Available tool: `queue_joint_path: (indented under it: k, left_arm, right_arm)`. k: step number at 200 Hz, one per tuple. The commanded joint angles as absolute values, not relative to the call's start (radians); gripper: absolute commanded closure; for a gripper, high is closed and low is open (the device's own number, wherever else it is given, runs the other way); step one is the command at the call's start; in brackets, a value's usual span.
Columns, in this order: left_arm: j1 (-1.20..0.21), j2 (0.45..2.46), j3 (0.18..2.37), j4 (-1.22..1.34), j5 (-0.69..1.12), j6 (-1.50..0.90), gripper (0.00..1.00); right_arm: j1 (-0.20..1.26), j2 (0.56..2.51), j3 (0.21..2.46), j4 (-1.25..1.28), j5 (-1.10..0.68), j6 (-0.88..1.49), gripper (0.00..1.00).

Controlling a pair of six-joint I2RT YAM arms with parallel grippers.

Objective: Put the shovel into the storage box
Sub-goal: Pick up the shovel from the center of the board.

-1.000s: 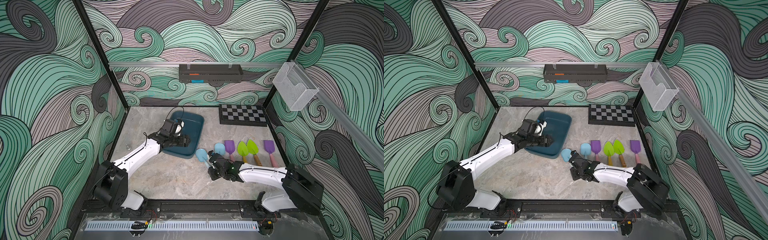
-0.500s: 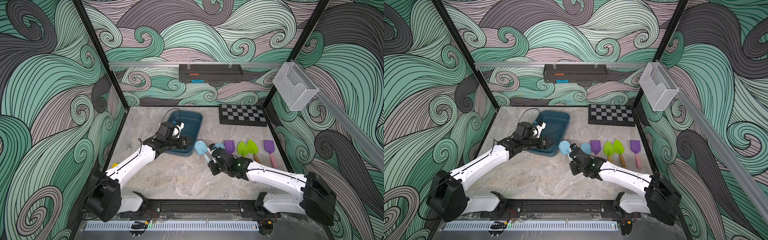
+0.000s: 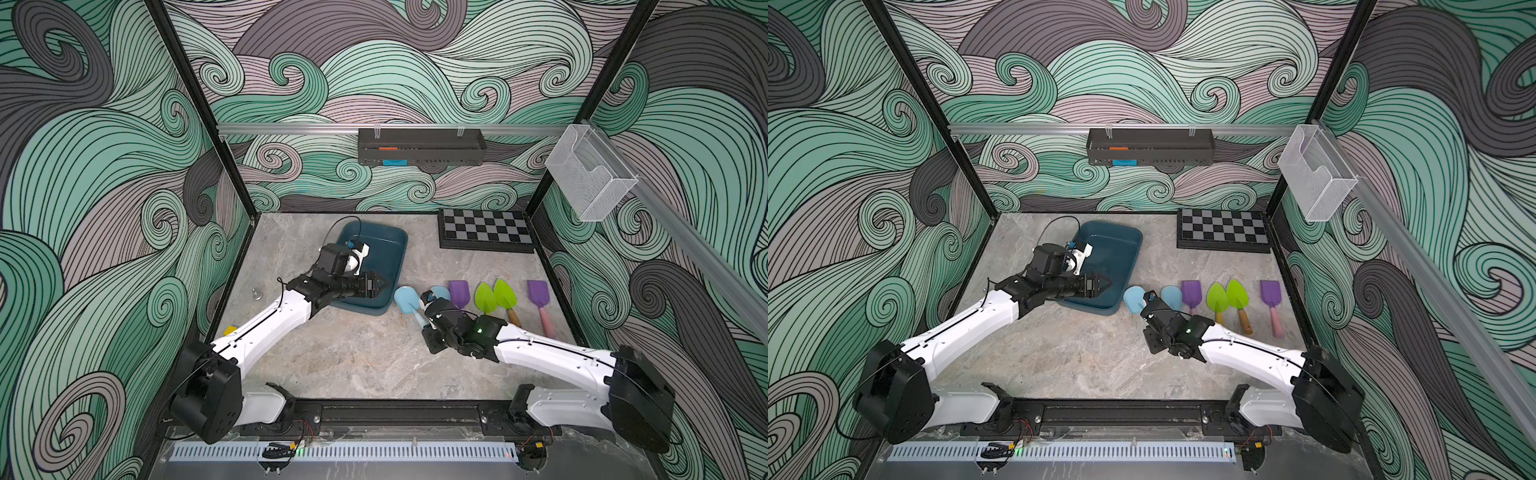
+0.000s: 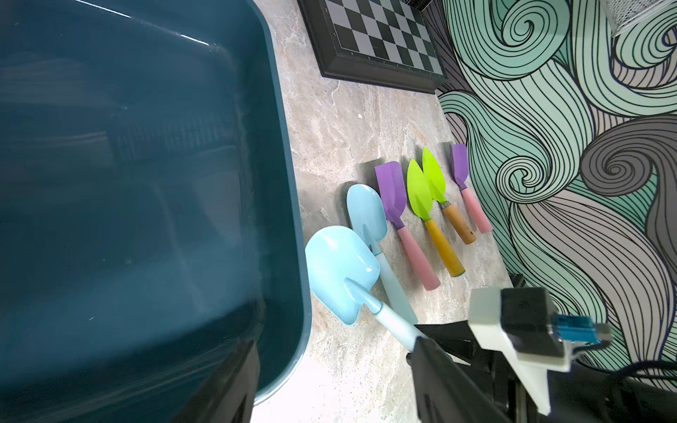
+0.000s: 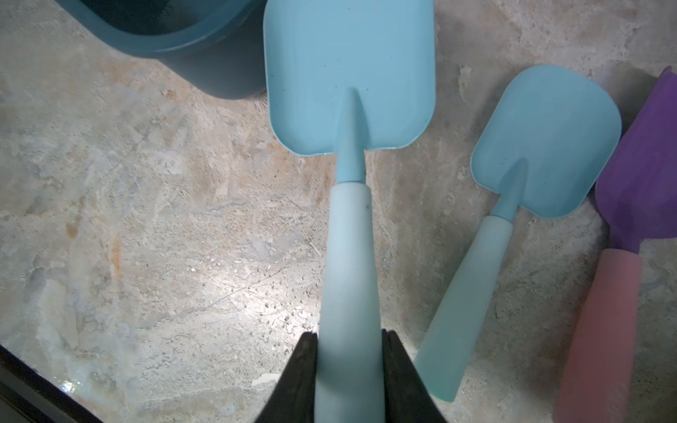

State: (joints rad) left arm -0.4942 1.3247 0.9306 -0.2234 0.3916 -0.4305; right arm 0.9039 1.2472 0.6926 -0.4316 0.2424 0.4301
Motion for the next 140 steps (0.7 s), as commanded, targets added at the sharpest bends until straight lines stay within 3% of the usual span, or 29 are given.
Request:
queue_joint_path:
  k: [1,64,140]
  left_arm:
    - [-0.5,1.337,0.938,-0.209,0.4,-0.426,0.3]
    - [-0.5,1.367,0.934,-0.201,0.415,-0.42,0.3]
    - [-0.504,1.416,0.945,-0.105,0.493,-0.478,0.36]
  right_arm:
    - [0.898,1.226,0.679,-0.415,0.27,0.446,1.0]
    - [0.854,1.187,0.629,-0.411,0.253,0.468,1.0]
    - [0.854,1.183,0.753,-0.412,0.21,0.417,1.0]
